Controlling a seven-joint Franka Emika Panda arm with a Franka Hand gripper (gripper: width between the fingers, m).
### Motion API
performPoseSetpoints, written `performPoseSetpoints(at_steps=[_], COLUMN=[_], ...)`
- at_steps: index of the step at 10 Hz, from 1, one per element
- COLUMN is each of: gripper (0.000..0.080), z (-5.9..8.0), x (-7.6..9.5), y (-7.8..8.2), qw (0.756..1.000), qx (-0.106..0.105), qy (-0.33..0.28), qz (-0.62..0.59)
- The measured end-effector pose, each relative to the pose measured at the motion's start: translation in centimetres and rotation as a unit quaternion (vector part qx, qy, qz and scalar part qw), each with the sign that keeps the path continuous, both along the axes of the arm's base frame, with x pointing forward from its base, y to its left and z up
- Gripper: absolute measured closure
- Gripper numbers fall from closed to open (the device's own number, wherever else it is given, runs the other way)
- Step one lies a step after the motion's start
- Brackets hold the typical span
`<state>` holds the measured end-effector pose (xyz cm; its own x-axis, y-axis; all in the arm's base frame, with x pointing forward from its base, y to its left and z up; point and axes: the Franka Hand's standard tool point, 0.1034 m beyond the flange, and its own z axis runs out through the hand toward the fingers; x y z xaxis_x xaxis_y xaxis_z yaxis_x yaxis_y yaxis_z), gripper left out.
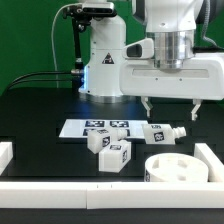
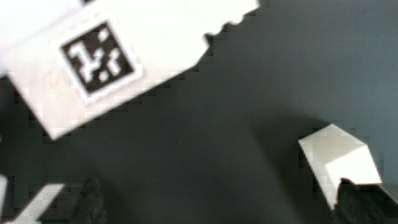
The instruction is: Assemble stool
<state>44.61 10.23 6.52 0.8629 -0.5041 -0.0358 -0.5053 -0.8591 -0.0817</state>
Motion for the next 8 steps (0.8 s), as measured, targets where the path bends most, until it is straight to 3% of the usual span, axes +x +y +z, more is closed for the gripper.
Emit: performPoseSetpoints(at_steps=[2, 4, 5, 8], gripper=[0.0151, 0.0151, 0.0151, 0.0151], z=[0.0, -0.4, 0.7, 0.6], x=[-0.1, -2.3, -0.8, -0.8], y=[0.1, -0.3, -0.7, -0.6], qw=[0.998, 0.972, 0.963, 0.955], qx=[0.008, 0.027, 0.034, 0.036], qy=[0.005, 0.045, 0.046, 0.045], qz=[-0.062, -0.228, -0.265, -0.29])
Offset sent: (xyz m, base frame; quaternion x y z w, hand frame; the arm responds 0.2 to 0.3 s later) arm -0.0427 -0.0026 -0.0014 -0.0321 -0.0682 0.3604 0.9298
